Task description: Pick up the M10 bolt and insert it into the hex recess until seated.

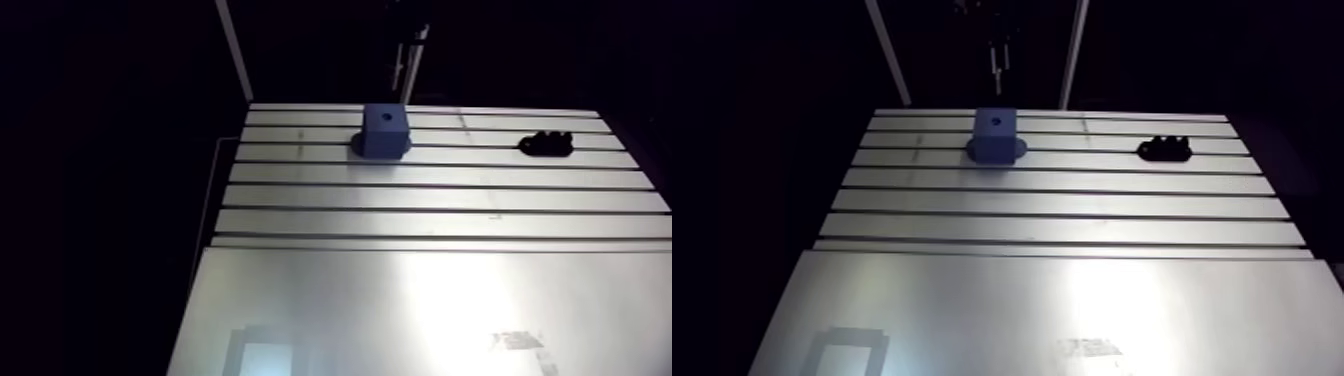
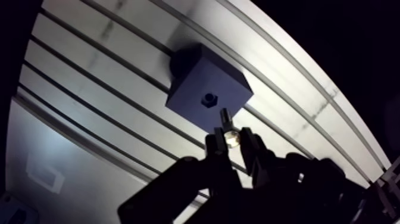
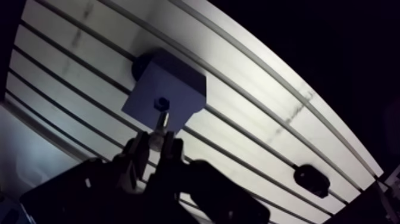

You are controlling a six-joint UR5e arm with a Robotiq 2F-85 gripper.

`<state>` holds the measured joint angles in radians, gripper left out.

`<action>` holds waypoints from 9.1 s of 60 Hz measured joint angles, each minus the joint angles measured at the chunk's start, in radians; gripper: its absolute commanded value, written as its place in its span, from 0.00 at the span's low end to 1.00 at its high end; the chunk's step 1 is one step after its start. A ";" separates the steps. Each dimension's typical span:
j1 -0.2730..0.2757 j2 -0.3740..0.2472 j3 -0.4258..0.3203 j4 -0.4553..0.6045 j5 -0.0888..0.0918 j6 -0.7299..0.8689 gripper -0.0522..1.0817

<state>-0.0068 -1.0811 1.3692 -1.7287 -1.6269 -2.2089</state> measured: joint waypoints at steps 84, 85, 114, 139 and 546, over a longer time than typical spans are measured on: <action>0.012 0.018 0.041 -0.007 -0.006 0.002 0.99; 0.012 0.018 0.041 -0.008 -0.006 0.002 0.99; 0.014 0.026 0.045 -0.013 -0.002 0.011 0.99; 0.013 0.035 0.040 -0.042 -0.003 0.006 0.99; 0.012 0.015 0.120 -0.152 0.039 0.164 0.59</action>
<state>0.0050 -1.0662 1.4893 -1.8812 -1.5880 -2.0448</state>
